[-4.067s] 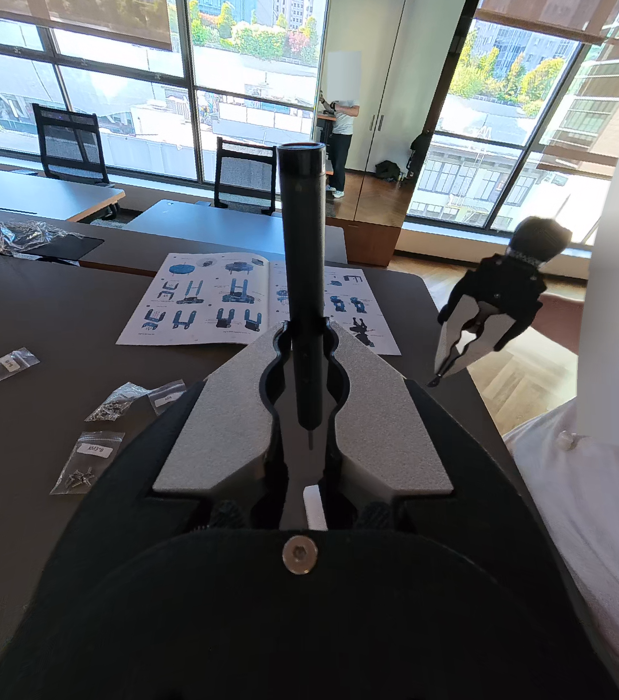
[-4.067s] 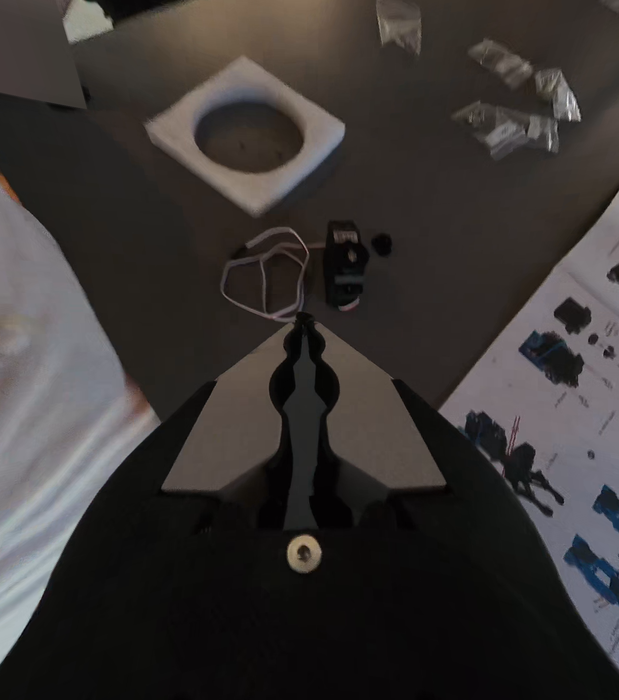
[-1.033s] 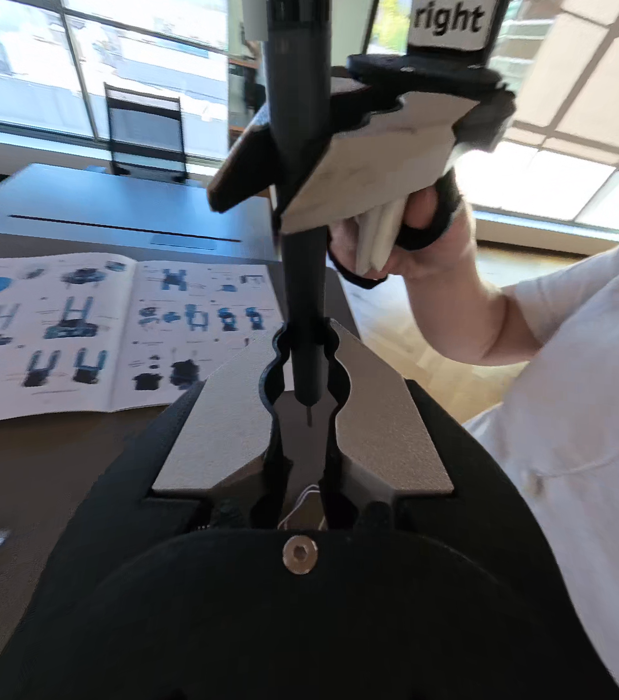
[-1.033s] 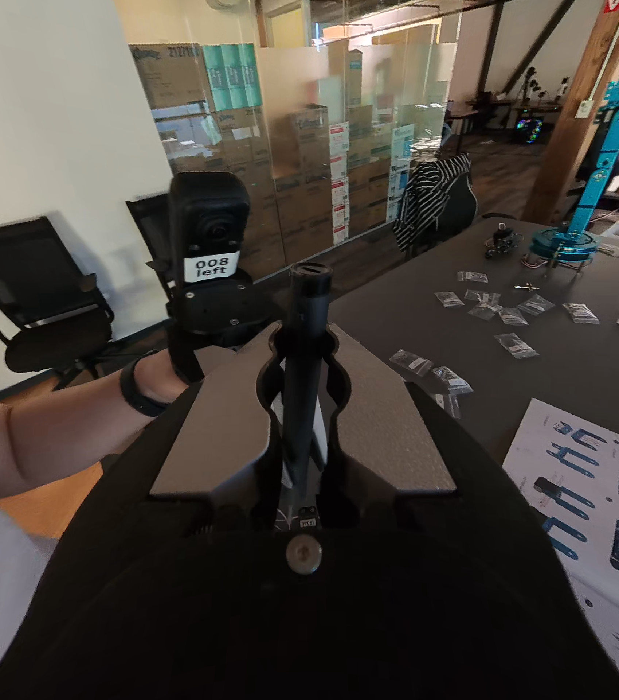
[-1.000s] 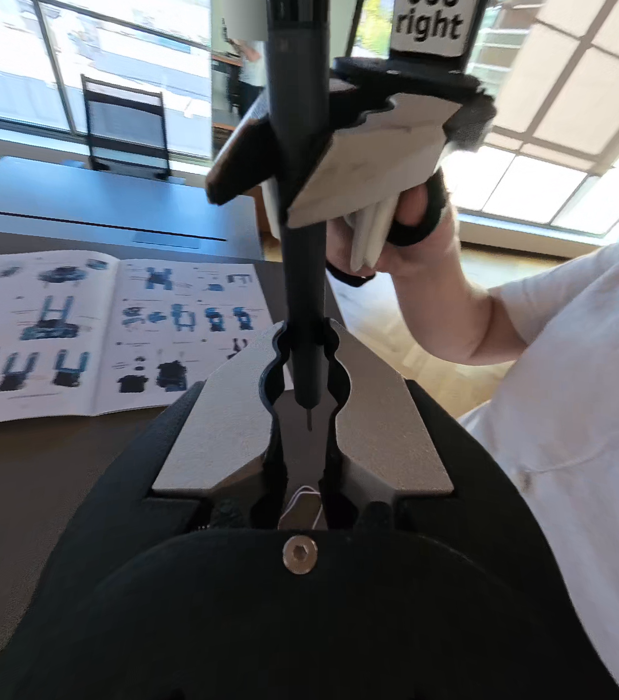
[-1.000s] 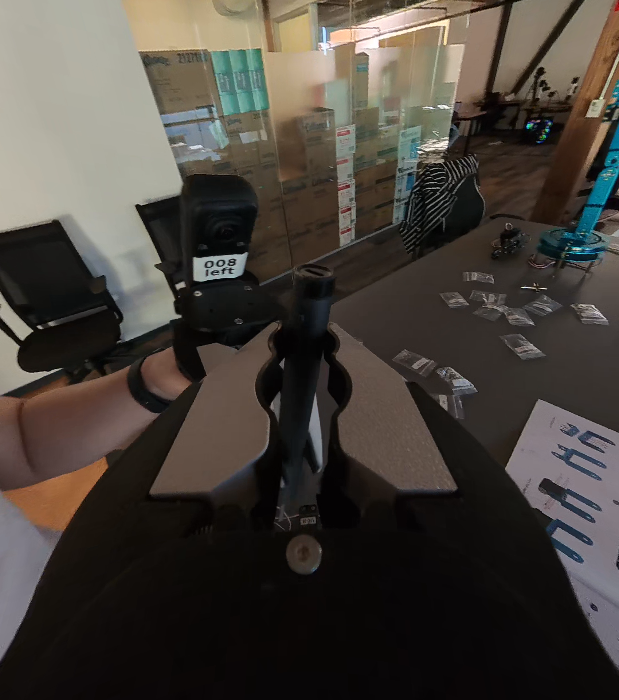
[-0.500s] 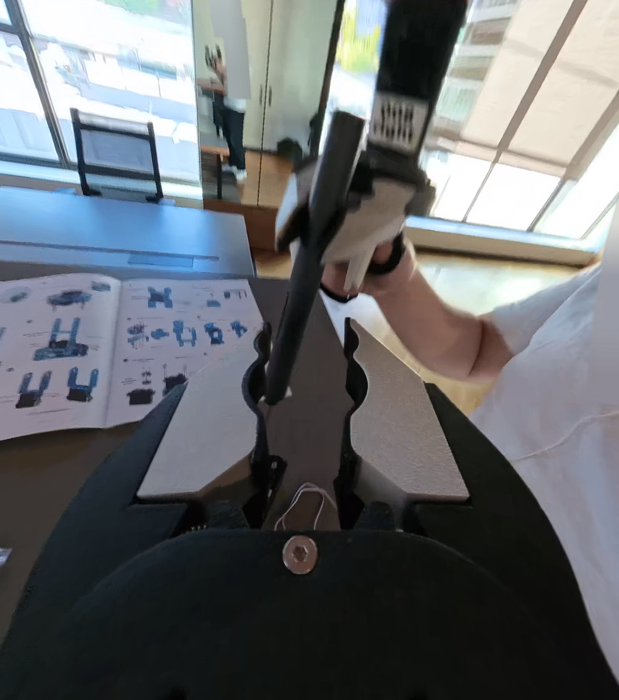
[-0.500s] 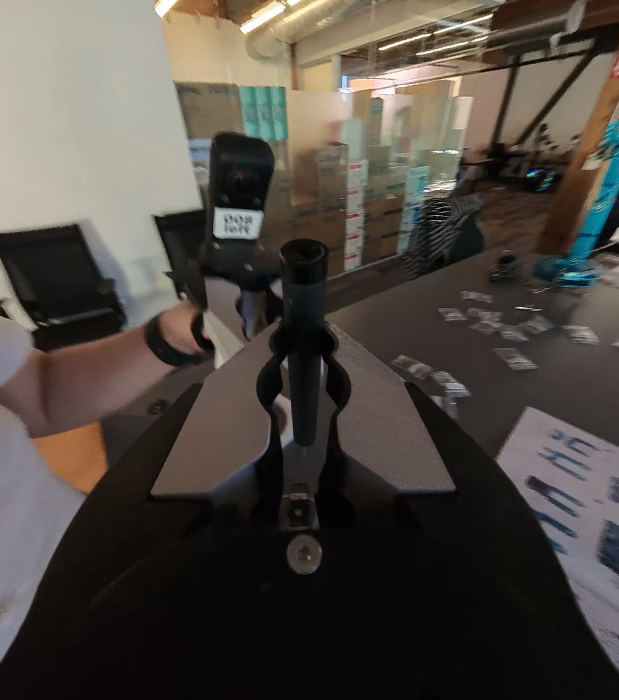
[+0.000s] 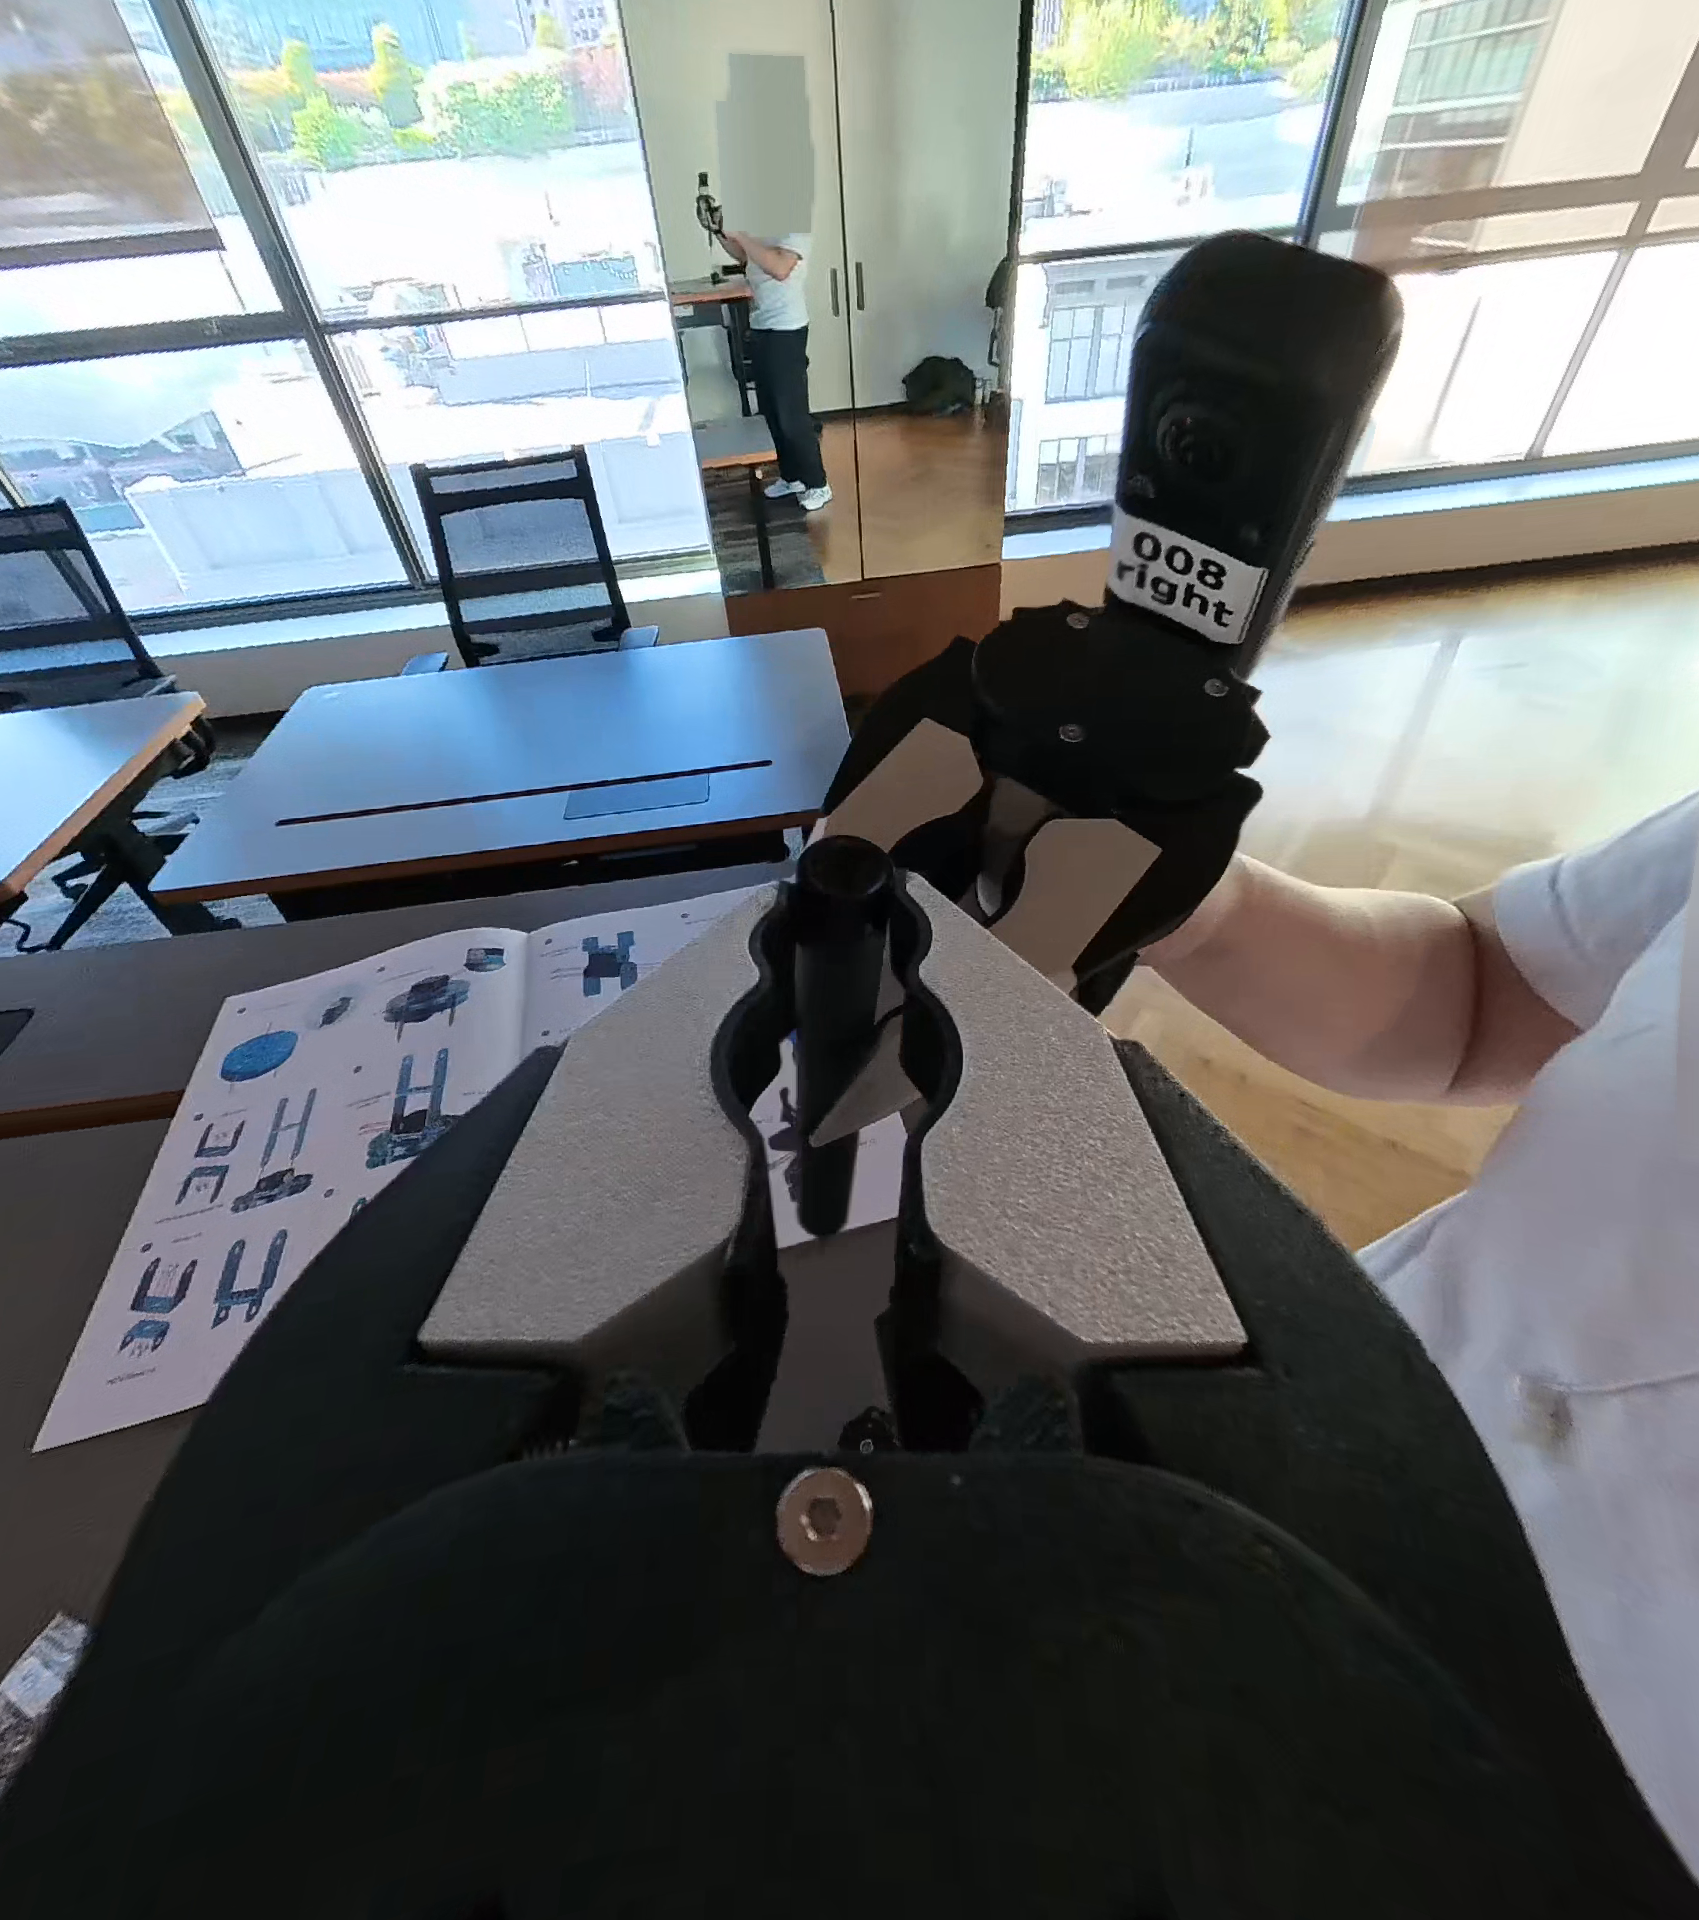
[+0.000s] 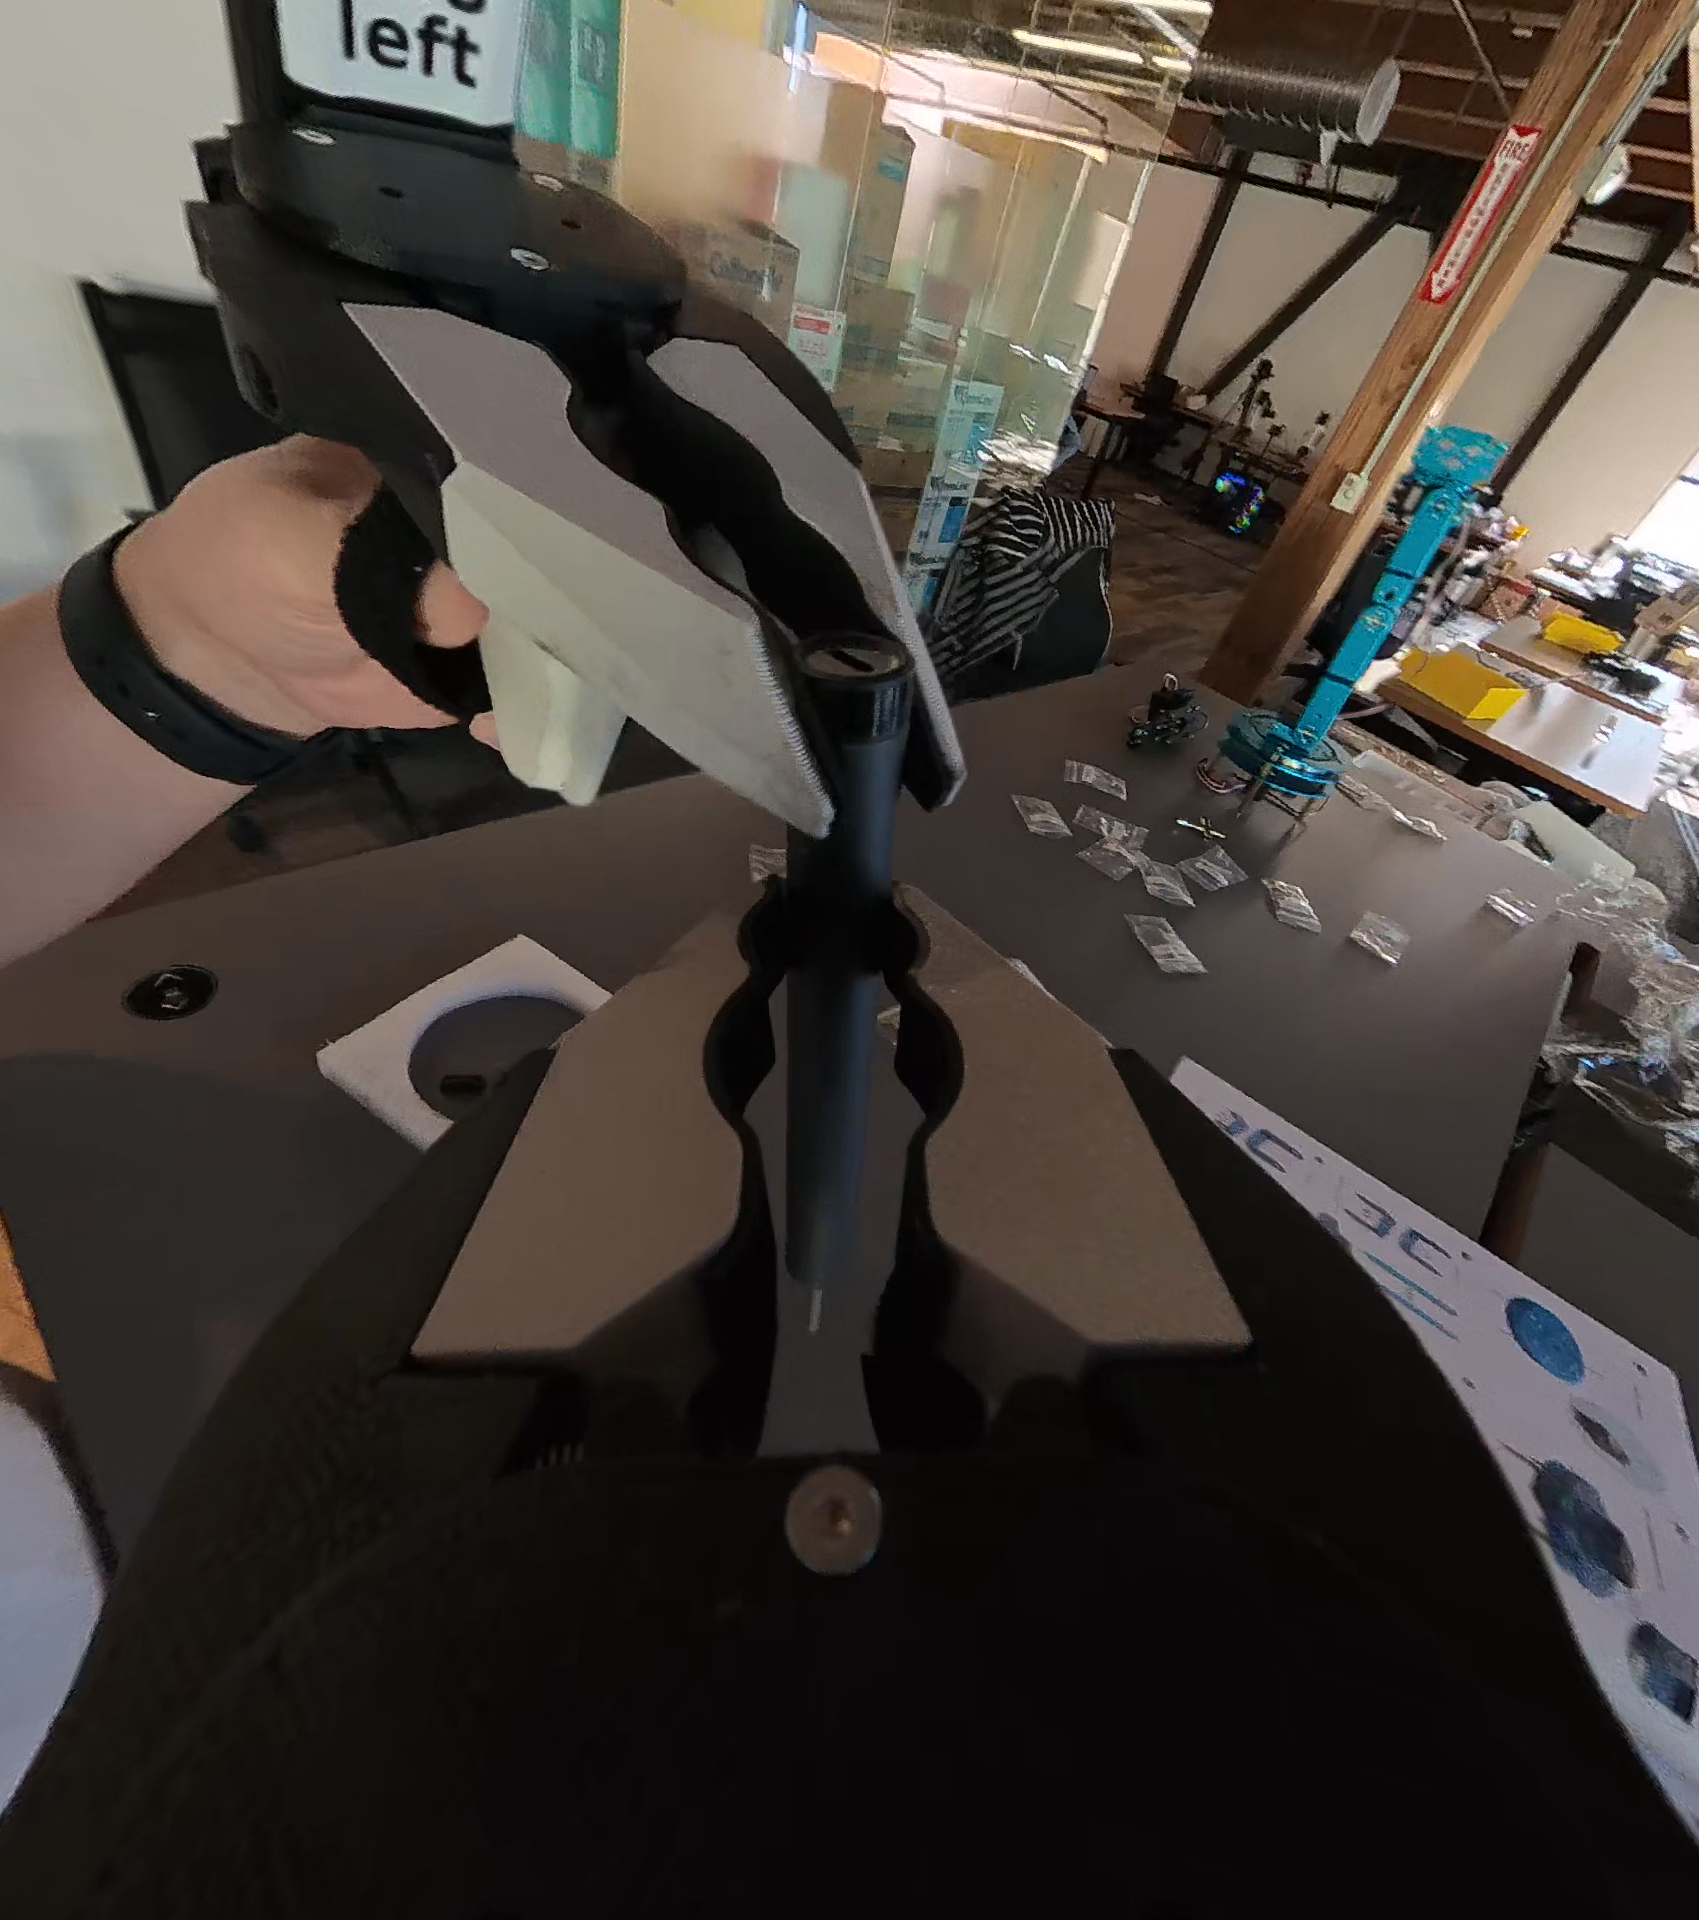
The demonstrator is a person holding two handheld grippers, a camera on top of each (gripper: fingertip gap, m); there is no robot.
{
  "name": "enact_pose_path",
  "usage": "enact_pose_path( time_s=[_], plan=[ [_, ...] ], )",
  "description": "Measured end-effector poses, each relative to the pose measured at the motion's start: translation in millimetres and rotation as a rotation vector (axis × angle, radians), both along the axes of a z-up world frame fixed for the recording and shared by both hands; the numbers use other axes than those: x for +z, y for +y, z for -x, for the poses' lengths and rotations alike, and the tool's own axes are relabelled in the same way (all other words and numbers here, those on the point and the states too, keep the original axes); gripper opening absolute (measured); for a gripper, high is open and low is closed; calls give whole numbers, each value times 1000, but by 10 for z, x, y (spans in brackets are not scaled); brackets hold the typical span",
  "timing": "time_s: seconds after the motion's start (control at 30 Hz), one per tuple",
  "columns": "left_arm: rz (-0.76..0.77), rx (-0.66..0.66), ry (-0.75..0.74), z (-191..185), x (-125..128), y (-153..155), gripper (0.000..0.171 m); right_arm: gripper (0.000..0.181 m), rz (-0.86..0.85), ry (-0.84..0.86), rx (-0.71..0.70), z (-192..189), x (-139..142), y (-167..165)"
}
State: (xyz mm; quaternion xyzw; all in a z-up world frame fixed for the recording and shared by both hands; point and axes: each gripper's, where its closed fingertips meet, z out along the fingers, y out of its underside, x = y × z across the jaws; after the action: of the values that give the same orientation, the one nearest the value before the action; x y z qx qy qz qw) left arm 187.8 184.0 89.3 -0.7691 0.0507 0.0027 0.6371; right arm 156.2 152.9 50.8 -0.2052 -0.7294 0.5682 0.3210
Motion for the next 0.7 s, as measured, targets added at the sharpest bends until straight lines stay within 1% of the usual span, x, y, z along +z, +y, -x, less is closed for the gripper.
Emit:
enact_pose_path(
  time_s=[0.07,0.13,0.17,0.23,0.27,0.3,0.37,0.47,0.53,0.57,0.6,0.63,0.67,0.7],
  plan=[
    [23,4,-23,-18,17,40,14,18,48,9,82,-75,20,17],
    [24,14,-72,-22,67,89,14,35,94,-24,143,-113,-1,135],
    [22,29,-82,-7,86,108,14,39,108,-53,171,-129,-42,222],
    [20,72,-92,40,110,135,15,39,134,-143,259,-202,-182,367],
    [19,93,-94,54,115,145,14,44,159,-191,291,-224,-247,428],
    [18,114,-99,66,117,155,14,45,181,-225,311,-230,-306,474],
    [18,159,-120,83,110,170,14,45,212,-250,293,-180,-394,524],
    [20,207,-140,68,78,187,14,52,179,-210,294,-167,-470,415],
    [26,205,-156,34,51,197,14,52,163,-199,352,-229,-479,258],
    [30,211,-161,36,39,194,14,48,156,-208,381,-257,-487,192],
    [31,228,-178,63,33,187,14,33,151,-213,395,-265,-489,150],
    [26,251,-196,102,37,176,14,24,154,-207,381,-236,-477,132],
    [17,276,-216,146,50,164,14,17,152,-193,350,-194,-466,127],
    [8,284,-236,166,68,159,14,17,151,-176,331,-182,-445,110]
  ],
)
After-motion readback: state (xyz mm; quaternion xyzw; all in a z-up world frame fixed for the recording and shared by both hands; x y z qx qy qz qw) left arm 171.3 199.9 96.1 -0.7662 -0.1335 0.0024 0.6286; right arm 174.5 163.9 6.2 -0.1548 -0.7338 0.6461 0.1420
